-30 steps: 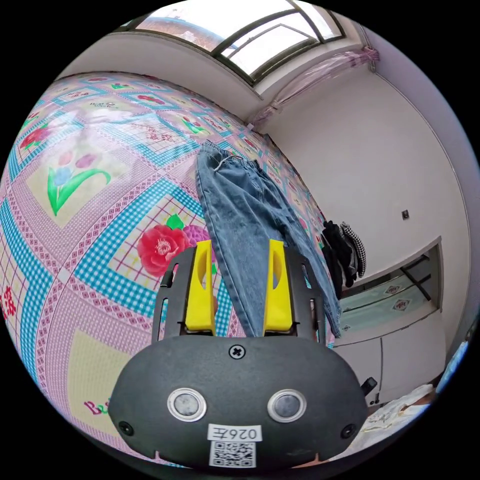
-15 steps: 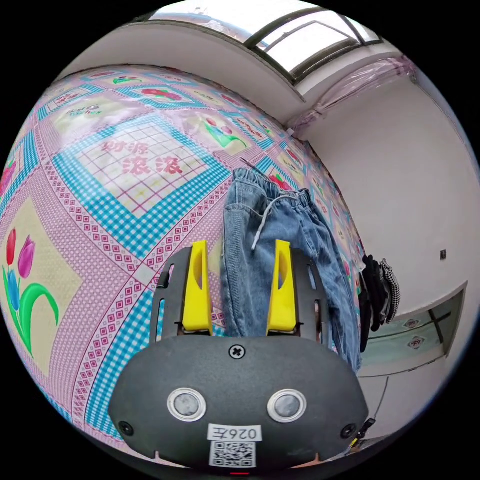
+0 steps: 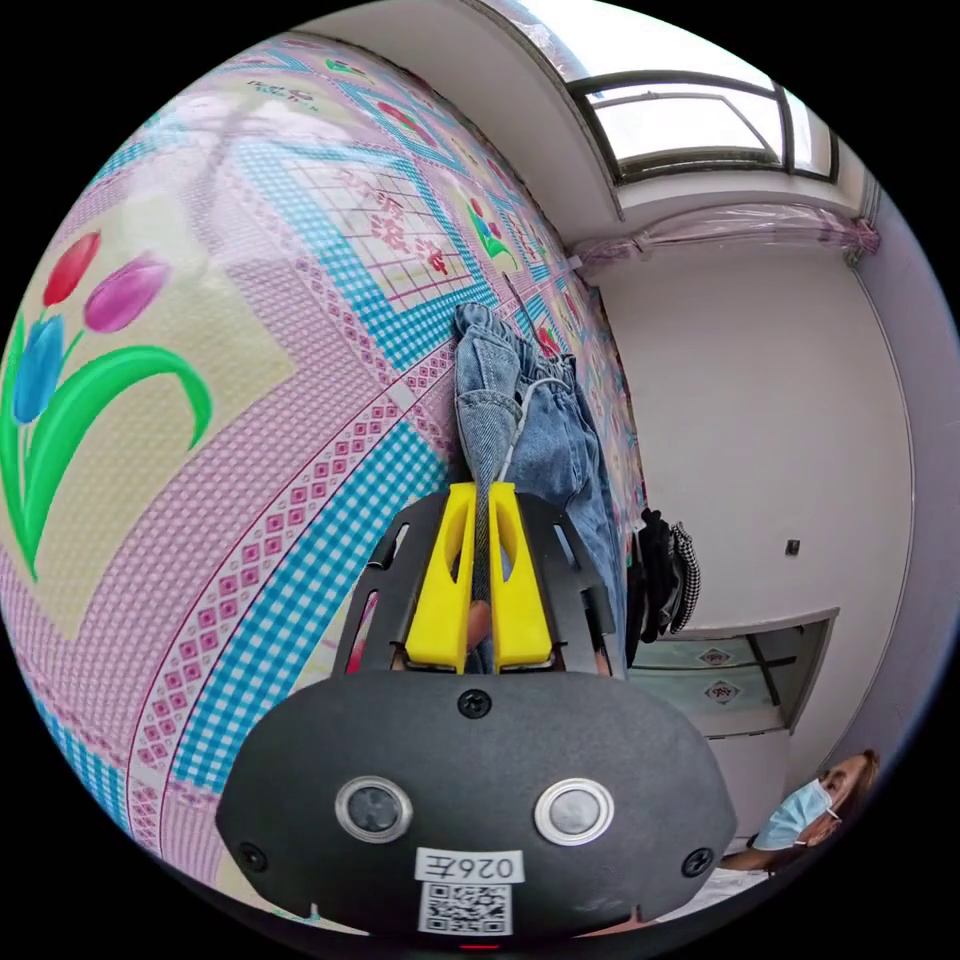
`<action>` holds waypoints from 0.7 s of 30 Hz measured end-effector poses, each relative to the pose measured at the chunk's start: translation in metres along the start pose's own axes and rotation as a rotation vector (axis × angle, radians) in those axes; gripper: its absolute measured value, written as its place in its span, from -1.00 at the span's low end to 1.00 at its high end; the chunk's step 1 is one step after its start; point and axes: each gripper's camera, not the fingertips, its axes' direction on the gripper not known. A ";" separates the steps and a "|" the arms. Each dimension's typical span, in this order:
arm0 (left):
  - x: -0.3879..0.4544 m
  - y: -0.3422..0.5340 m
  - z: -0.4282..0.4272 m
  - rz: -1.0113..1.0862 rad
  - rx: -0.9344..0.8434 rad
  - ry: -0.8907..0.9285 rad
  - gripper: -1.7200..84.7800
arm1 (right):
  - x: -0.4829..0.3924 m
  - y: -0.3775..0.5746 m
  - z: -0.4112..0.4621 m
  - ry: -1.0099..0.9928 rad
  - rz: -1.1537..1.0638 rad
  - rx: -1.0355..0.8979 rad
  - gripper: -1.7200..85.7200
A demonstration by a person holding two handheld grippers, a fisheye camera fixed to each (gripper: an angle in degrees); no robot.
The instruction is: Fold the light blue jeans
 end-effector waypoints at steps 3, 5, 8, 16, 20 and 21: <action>-0.023 0.035 -0.047 -0.035 0.011 -0.025 -0.96 | -0.028 0.020 0.002 0.020 -0.027 0.022 -0.99; -0.035 0.065 -0.084 -0.072 0.030 -0.016 -0.96 | -0.045 0.032 0.005 0.040 -0.040 0.037 -0.99; -0.032 0.097 -0.119 -0.090 0.045 -0.006 -0.96 | -0.069 0.048 0.005 0.087 -0.067 0.078 -0.99; 0.066 0.088 -0.104 0.008 0.082 -0.074 -0.95 | -0.065 0.054 -0.048 0.272 -0.044 0.312 -0.99; 0.159 0.042 -0.035 0.099 0.077 -0.177 -0.94 | -0.023 0.018 -0.112 0.329 -0.014 0.470 -0.99; 0.172 0.035 -0.022 0.109 0.074 -0.194 -0.94 | -0.009 0.003 -0.130 0.334 0.001 0.497 -0.99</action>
